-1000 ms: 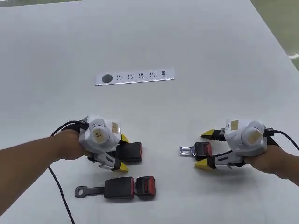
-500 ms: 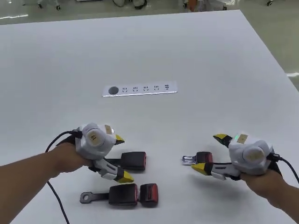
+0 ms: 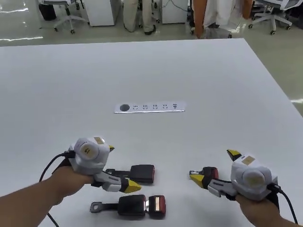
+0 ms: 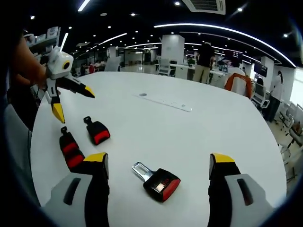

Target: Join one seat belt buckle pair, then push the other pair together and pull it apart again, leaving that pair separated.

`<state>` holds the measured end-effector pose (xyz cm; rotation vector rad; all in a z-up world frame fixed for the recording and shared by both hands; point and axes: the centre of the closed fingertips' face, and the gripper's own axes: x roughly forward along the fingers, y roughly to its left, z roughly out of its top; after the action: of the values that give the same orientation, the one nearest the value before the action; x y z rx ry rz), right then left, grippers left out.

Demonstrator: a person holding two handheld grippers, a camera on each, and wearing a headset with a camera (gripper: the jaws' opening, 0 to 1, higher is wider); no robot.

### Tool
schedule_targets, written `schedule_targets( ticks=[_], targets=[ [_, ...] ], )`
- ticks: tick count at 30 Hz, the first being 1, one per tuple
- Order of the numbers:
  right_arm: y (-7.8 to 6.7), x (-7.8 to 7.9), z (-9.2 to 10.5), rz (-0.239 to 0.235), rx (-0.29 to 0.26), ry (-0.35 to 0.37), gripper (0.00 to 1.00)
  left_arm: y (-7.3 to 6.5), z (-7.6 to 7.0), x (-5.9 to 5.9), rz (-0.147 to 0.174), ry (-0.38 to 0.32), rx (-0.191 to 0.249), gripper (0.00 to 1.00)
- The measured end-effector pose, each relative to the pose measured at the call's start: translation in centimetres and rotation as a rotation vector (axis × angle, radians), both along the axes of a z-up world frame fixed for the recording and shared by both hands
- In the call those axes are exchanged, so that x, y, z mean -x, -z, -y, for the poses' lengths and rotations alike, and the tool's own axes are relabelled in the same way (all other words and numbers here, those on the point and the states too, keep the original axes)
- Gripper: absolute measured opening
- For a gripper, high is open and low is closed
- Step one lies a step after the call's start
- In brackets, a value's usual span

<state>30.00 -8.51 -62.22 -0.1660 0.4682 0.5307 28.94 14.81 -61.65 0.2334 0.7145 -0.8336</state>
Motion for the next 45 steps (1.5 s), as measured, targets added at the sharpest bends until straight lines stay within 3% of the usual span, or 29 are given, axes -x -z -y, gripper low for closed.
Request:
schedule_targets(
  ticks=[6,8,9,14,17,27,33,35,40,43,45],
  targets=[
    [-1.4,1.5,-0.9,0.023,-0.029,0.034,0.89,-1.7,-1.1,1.7,0.026,-0.086,0.082,1.0],
    [-1.5,1.6,-0.9,0.02,-0.041,0.036,0.9,-1.8,-1.7,2.4,0.025,-0.095,0.092,1.0],
    [-2.0,2.7,-1.5,0.026,-0.042,0.036,0.9,-1.8,-2.0,2.8,0.028,-0.1,0.093,1.0],
    [-2.5,3.9,-1.6,0.043,-0.056,0.051,0.92,-2.9,-2.9,4.7,0.045,-0.154,0.127,1.0],
    [-3.4,5.1,-1.6,0.044,-0.059,0.058,0.93,-2.7,-3.9,5.7,0.047,-0.176,0.135,1.0],
    [-4.7,8.6,-3.0,0.068,-0.064,-0.01,0.99,-4.3,-6.4,9.4,0.1,-0.228,0.167,1.0],
    [-4.9,10.2,-3.2,0.074,-0.053,-0.022,0.99,-4.3,-8.8,11.5,0.111,-0.25,0.155,1.0],
    [-5.0,10.8,-3.3,0.078,-0.055,-0.021,0.99,-5.1,-8.8,12.2,0.119,-0.265,0.165,1.0],
    [-5.1,12.2,-3.2,0.078,-0.056,-0.006,0.99,-5.4,-9.7,13.6,0.13,-0.272,0.166,1.0],
    [-5.2,12.6,-3.1,0.081,-0.062,0.001,0.99,-5.3,-10.6,13.8,0.141,-0.277,0.176,1.0],
    [-5.1,13.2,-3.2,0.083,-0.05,-0.002,0.99,-6.1,-10.0,14.5,0.142,-0.277,0.18,1.0]
  ],
)
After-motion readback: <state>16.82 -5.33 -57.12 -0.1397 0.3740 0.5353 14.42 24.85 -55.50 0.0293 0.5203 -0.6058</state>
